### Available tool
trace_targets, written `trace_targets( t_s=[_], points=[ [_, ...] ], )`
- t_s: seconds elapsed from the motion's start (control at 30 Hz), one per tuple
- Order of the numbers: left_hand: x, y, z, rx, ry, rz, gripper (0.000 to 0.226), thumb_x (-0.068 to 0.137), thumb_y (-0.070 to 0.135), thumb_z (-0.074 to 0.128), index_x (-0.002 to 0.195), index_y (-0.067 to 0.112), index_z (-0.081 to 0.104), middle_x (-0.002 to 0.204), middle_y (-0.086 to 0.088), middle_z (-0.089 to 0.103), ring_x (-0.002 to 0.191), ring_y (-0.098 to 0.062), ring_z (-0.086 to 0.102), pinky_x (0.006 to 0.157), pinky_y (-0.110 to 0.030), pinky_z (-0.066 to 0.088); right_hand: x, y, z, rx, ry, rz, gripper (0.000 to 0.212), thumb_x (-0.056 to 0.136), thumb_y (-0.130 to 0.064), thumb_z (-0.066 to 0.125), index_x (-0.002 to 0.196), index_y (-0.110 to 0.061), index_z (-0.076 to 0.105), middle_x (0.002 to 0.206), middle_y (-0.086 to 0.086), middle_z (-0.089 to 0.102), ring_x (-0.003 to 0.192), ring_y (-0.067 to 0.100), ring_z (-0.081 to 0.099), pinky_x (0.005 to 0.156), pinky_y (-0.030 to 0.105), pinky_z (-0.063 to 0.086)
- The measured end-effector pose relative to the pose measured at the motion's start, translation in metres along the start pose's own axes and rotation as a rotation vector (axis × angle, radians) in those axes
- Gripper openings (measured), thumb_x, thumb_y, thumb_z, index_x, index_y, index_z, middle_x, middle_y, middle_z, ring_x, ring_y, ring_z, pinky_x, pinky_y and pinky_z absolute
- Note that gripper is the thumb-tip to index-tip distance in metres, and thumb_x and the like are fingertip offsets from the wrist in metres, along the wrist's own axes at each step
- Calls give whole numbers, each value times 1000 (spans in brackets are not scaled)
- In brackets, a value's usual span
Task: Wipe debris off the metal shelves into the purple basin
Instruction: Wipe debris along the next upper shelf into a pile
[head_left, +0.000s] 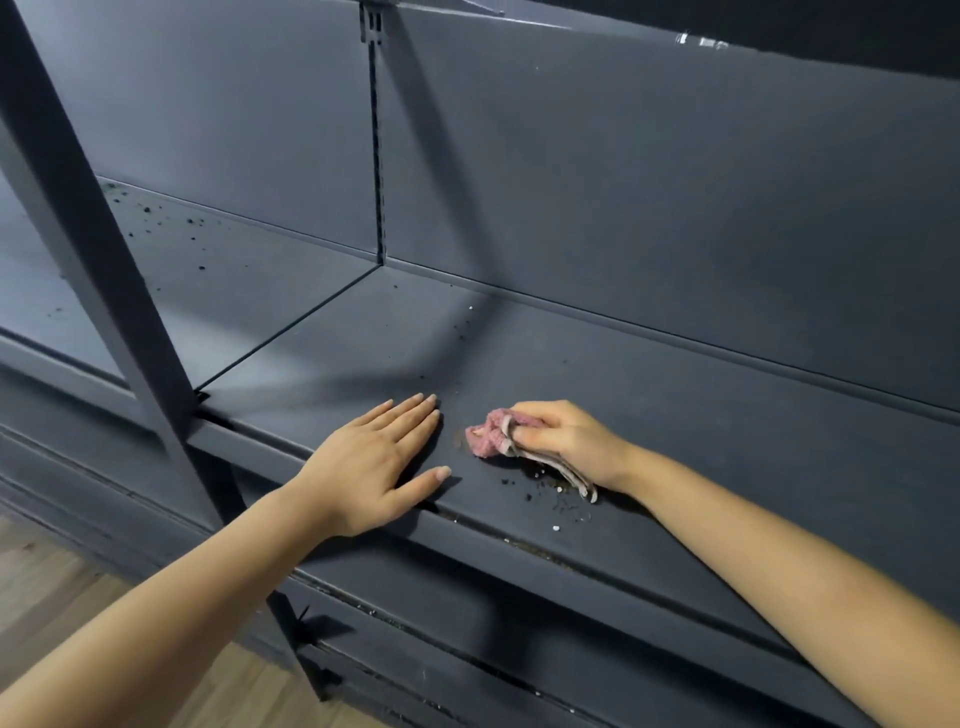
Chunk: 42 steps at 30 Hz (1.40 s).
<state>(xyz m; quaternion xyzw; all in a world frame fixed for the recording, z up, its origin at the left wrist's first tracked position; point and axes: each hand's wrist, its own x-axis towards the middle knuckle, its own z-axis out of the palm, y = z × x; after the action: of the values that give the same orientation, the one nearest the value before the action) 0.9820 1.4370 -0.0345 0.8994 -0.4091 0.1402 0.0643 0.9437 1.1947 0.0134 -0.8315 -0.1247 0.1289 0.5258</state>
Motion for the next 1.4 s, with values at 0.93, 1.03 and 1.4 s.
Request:
trace_targets(
  t_s=[0.93,1.03,1.4],
  points=[
    [5,7,0,58,-32,24,80,98,60,16,137,-2,48,144,-15,44,133,-28,42,111,-32,19,48,29,-66,-144,435,164,27,84,-52,53,84,-30,68,86,-17,69,93,9,63,89,33,44],
    [5,9,-1,60,-48,19,79,98,59,15,136,-2,49,143,-15,45,132,-29,43,110,-32,19,32,24,-44,-48,255,101,14,91,-27,56,90,-19,67,98,0,69,92,9,59,89,28,42],
    [-3,6,-4,-39,-53,48,107,74,73,-27,150,7,10,153,1,-1,142,-10,-4,115,-22,-8,-34,-4,6,-18,457,77,18,97,-10,47,103,-17,62,109,-1,67,102,9,62,87,9,40]
  ],
)
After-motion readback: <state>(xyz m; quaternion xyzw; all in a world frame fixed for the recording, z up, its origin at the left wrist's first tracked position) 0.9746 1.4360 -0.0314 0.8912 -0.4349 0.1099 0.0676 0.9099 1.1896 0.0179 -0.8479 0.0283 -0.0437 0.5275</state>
